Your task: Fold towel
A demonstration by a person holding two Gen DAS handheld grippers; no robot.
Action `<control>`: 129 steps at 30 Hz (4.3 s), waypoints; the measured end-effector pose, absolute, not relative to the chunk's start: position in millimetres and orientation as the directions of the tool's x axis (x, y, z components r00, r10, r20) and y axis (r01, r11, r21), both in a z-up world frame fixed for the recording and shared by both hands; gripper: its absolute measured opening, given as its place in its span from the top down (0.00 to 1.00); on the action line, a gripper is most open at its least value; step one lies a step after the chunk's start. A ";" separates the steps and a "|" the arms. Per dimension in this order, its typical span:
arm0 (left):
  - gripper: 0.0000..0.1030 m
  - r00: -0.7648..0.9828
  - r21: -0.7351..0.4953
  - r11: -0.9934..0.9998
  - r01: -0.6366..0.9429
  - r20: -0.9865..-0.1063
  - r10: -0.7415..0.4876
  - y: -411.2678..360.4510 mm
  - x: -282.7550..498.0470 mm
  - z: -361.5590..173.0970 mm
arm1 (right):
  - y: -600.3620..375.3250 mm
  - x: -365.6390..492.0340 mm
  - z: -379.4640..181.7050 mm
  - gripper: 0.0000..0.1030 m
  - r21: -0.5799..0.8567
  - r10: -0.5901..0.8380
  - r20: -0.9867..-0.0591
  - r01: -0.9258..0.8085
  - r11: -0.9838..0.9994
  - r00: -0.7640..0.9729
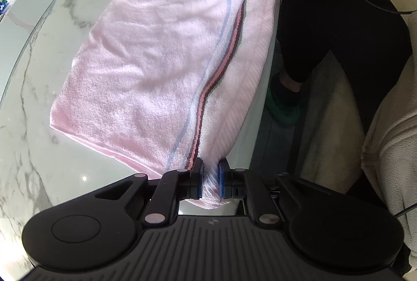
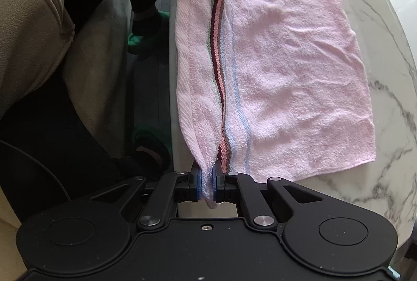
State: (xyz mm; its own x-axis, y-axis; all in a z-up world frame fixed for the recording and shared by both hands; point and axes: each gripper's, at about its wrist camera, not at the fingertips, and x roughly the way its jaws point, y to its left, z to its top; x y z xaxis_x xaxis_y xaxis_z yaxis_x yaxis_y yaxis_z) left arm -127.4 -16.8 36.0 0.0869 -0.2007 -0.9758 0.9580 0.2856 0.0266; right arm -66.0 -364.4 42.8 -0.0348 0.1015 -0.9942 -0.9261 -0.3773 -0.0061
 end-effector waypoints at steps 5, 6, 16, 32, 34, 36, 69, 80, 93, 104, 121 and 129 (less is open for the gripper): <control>0.90 0.110 0.047 0.292 0.955 -0.973 -0.205 -12.6 -102.8 53.4 | -352.2 -39.7 61.9 0.94 -0.017 0.106 -0.994 -0.930 -0.366 -0.024; 0.90 0.118 0.055 0.292 0.955 -0.972 -0.203 -13.3 -96.1 56.9 | -349.2 -34.4 65.8 0.94 -0.021 0.107 -0.994 -0.931 -0.364 -0.020; 0.90 0.172 0.114 0.291 0.950 -0.968 -0.181 -11.7 -9.5 80.7 | -308.6 37.3 110.5 0.94 -0.076 0.119 -0.992 -0.932 -0.355 0.036; 0.90 0.064 -0.006 0.357 0.934 -0.981 -0.183 -9.7 146.1 42.4 | -258.7 174.3 111.0 0.94 0.034 0.116 -0.991 -0.974 -0.224 -0.061; 0.89 0.040 -0.030 0.364 0.931 -0.983 -0.181 -8.7 162.5 30.1 | -253.4 190.8 99.3 0.94 0.055 0.130 -0.988 -0.979 -0.196 -0.082; 0.89 0.017 -0.055 0.375 0.925 -0.982 -0.186 -8.4 174.2 19.5 | -249.2 203.4 85.9 0.94 0.083 0.123 -0.987 -0.980 -0.179 -0.106; 0.65 0.192 0.057 0.525 0.849 -0.959 -0.207 17.5 139.3 33.5 | -272.2 172.4 70.1 0.81 0.018 0.160 -0.987 -0.995 -0.100 -0.034; 0.65 0.249 0.034 0.558 0.829 -0.916 -0.314 0.4 44.8 18.8 | -288.7 106.6 44.9 0.95 0.000 0.241 -0.971 -0.999 -0.042 -0.010; 0.66 0.243 0.012 0.661 0.751 -0.935 -0.259 9.2 39.4 -34.1 | -313.5 99.9 11.9 0.95 0.019 0.305 -0.952 -0.993 0.114 0.017; 0.66 0.327 -0.027 0.777 0.629 -0.898 -0.296 22.7 28.1 -32.6 | -321.0 103.4 15.9 0.93 0.033 0.343 -0.937 -0.967 0.251 0.057; 0.38 0.557 -0.126 0.884 0.450 -0.734 -0.389 29.2 -14.6 63.7 | -333.1 54.3 97.4 0.12 0.173 0.595 -0.781 -0.848 0.500 0.192; 0.25 0.664 -0.157 0.943 0.293 -0.676 -0.319 27.2 -39.3 79.6 | -329.2 3.0 126.0 0.10 0.097 0.603 -0.673 -0.756 0.647 0.430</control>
State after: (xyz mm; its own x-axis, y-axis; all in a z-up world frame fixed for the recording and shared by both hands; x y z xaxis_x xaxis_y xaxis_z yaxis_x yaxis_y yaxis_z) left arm -39.3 27.2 79.6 0.6643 -0.3192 -0.6759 0.2933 0.9430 -0.1571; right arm 3.0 -329.2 126.0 0.4296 0.6026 -0.6726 -0.7561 0.6473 0.0970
